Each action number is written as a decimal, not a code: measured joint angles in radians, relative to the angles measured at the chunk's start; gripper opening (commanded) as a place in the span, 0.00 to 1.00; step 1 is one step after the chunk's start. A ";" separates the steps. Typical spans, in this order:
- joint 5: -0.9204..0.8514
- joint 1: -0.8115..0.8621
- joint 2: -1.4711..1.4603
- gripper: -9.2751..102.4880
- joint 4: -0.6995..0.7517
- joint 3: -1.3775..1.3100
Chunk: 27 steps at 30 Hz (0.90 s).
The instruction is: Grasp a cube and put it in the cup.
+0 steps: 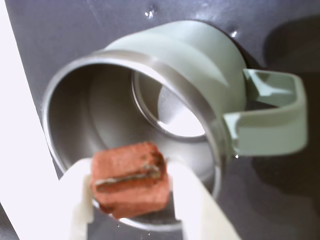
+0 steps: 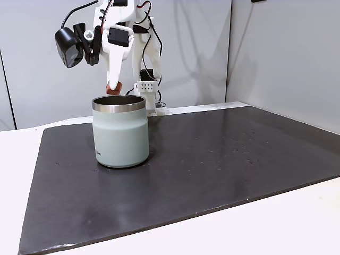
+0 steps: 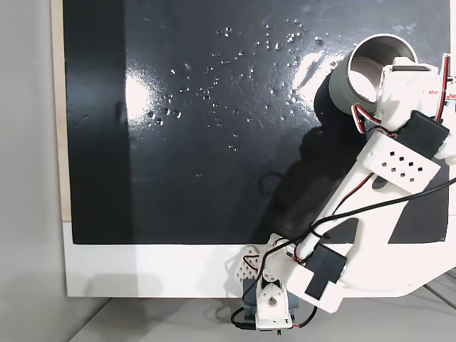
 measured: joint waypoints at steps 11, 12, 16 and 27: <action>-0.008 -0.009 -0.023 0.26 0.015 -0.034; -0.008 -0.011 -0.023 0.28 0.020 -0.037; 0.015 -0.011 -0.023 0.30 0.032 -0.038; 0.029 -0.009 -0.023 0.30 0.049 -0.038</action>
